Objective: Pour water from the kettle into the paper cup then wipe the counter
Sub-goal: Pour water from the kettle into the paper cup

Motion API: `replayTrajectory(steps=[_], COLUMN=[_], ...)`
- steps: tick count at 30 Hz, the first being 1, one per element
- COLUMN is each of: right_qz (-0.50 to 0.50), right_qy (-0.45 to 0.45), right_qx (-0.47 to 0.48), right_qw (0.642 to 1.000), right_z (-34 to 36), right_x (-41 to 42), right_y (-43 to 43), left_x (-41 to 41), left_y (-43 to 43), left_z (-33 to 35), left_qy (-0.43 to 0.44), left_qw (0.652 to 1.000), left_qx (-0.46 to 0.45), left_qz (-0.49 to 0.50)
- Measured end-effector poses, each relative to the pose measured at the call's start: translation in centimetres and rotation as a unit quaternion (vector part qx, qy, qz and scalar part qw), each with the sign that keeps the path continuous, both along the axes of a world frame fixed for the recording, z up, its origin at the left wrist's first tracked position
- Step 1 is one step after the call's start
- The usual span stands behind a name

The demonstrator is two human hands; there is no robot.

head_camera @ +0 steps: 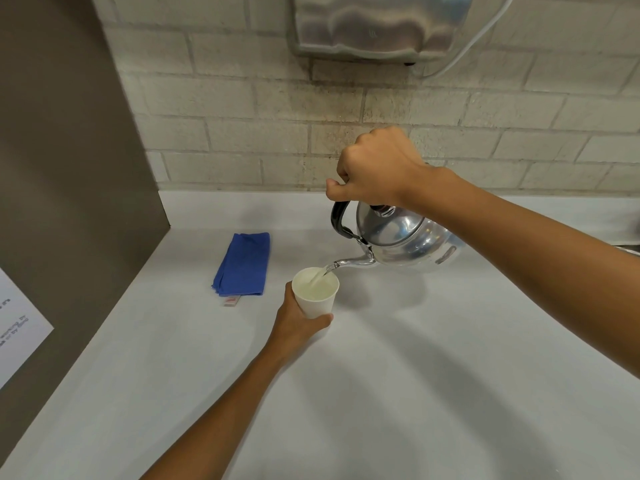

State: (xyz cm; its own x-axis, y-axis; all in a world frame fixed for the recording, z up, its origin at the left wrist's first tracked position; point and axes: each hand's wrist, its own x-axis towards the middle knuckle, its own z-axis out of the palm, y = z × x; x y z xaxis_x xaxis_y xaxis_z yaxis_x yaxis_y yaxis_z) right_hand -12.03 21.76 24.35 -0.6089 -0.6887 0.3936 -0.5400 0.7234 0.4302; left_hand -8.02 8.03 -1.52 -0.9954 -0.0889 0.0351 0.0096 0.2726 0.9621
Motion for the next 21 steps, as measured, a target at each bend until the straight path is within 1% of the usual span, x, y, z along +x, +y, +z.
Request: replayTrajectory(steps=[13,18,21], right_qz=[0.010,0.003,-0.014], right_qy=[0.004,-0.016,-0.039], right_qx=[0.002,-0.023,-0.064], right_qw=[1.000,1.000,0.997], right_z=[0.1,-0.5,-1.1], right_x=[-0.2,-0.9,-1.7], right_y=[0.0,0.6,1.8], left_x=[0.3,0.5,0.5], left_y=[0.0,0.0,0.0], left_z=[0.2,0.4,0.4], left_qy=[0.003,0.000,0.008], left_qw=[1.000,1.000,1.000], left_qx=[0.010,0.023,0.024], left_qz=[-0.003,-0.006,-0.010])
